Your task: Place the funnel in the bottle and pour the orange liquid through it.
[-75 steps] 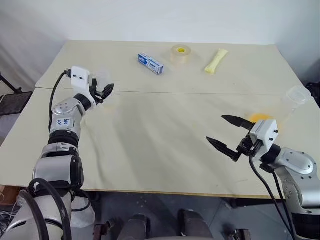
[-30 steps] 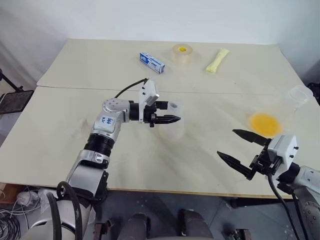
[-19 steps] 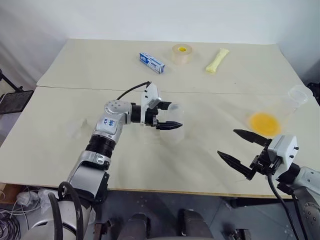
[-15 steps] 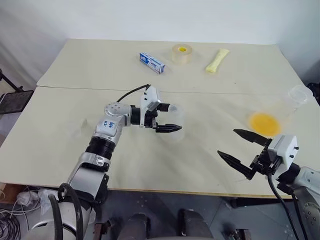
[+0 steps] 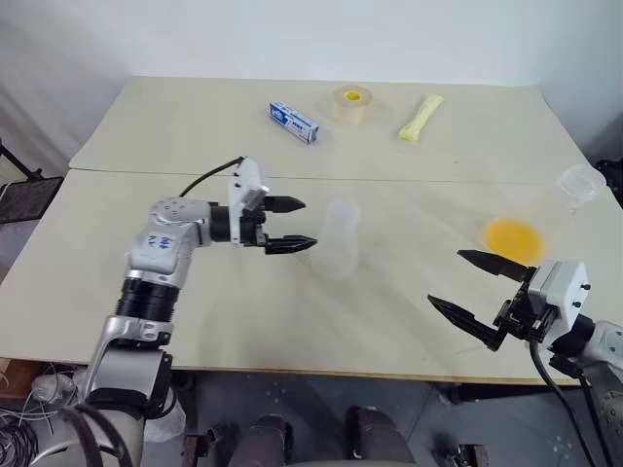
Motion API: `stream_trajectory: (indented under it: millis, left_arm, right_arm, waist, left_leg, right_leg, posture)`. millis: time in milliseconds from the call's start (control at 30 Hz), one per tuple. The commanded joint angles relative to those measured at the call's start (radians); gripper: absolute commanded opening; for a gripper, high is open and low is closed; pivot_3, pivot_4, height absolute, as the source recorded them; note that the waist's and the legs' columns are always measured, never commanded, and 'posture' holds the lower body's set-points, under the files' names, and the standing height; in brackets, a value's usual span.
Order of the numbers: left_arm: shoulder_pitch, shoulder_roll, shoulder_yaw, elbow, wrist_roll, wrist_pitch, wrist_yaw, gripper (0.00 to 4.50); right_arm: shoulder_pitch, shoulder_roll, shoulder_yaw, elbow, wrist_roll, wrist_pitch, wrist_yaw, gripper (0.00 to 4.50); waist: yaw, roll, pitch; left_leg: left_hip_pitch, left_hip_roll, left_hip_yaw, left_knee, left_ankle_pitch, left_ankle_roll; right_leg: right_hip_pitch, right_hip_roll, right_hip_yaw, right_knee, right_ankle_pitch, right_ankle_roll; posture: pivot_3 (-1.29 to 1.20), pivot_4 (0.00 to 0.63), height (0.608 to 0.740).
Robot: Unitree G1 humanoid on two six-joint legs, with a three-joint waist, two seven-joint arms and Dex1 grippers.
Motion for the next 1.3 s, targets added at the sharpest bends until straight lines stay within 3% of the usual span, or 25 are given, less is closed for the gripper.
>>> stream_trajectory:
  millis: [33,367,533,733,900,1133,1300]
  left_arm:
    - [0.050,0.053,0.100,-0.130,-0.067,0.065,0.055,4.48]
    - [0.393,0.185,0.408,-0.353,-0.178,0.060,0.160,4.48]
    - [0.760,0.120,0.660,-0.492,-0.242,0.025,0.231,4.48]
    - [0.916,0.077,0.772,-0.513,-0.246,-0.036,0.318,4.48]
    - [0.960,0.031,0.787,-0.515,-0.234,-0.089,0.396,4.48]
    - [0.884,0.019,0.654,-0.456,-0.178,-0.144,0.463,4.48]
    - [0.703,0.033,0.525,-0.235,-0.061,-0.212,0.542,4.48]
  right_arm:
    - [-0.029,-0.025,-0.016,0.011,0.027,0.010,0.036,4.50]
    - [-0.121,-0.050,0.052,0.109,0.020,0.034,0.144,4.50]
    - [-0.199,-0.042,0.086,0.168,0.049,0.031,0.222,4.50]
    - [-0.236,-0.049,0.096,0.197,0.067,0.036,0.293,4.50]
    - [-0.260,-0.044,0.111,0.218,0.052,0.039,0.303,4.50]
    - [-0.285,-0.043,0.129,0.232,0.044,0.040,0.305,4.50]
    - [-0.280,-0.045,0.131,0.223,0.035,0.040,0.296,4.50]
  waist:
    - [0.000,0.000,0.000]
    - [-0.003,0.001,0.000]
    - [-0.019,0.002,0.001]
    - [0.004,0.001,0.001]
    - [0.002,0.001,0.001]
    - [0.002,0.001,0.001]
    - [0.003,0.002,0.001]
  left_leg:
    - [0.000,0.000,0.000,0.000,0.000,0.000]
    - [0.001,0.001,0.000,0.000,0.000,-0.001]
    - [0.001,0.002,0.000,-0.001,-0.002,0.000]
    - [0.003,0.002,-0.001,0.000,-0.002,0.000]
    - [0.004,0.002,-0.001,0.000,-0.003,0.000]
    - [0.004,0.002,-0.001,0.000,-0.003,0.000]
    - [0.004,0.002,-0.001,0.000,-0.002,-0.001]
  right_leg:
    - [0.000,0.000,0.000,0.000,0.000,0.000]
    - [0.000,-0.003,0.005,0.000,0.000,0.000]
    - [0.000,-0.005,0.011,-0.001,0.000,0.000]
    - [0.004,-0.006,0.010,-0.007,0.000,-0.001]
    - [0.005,-0.006,0.011,-0.007,-0.001,-0.001]
    - [0.005,-0.006,0.010,-0.007,-0.001,-0.001]
    - [0.004,-0.004,0.009,-0.006,-0.001,-0.001]
  posture:
    - [0.00,0.150,0.740]
    - [0.00,0.150,0.740]
    - [0.00,0.150,0.740]
    - [0.00,0.150,0.740]
    - [0.00,0.150,0.740]
    - [0.00,0.150,0.740]
    - [0.00,0.150,0.740]
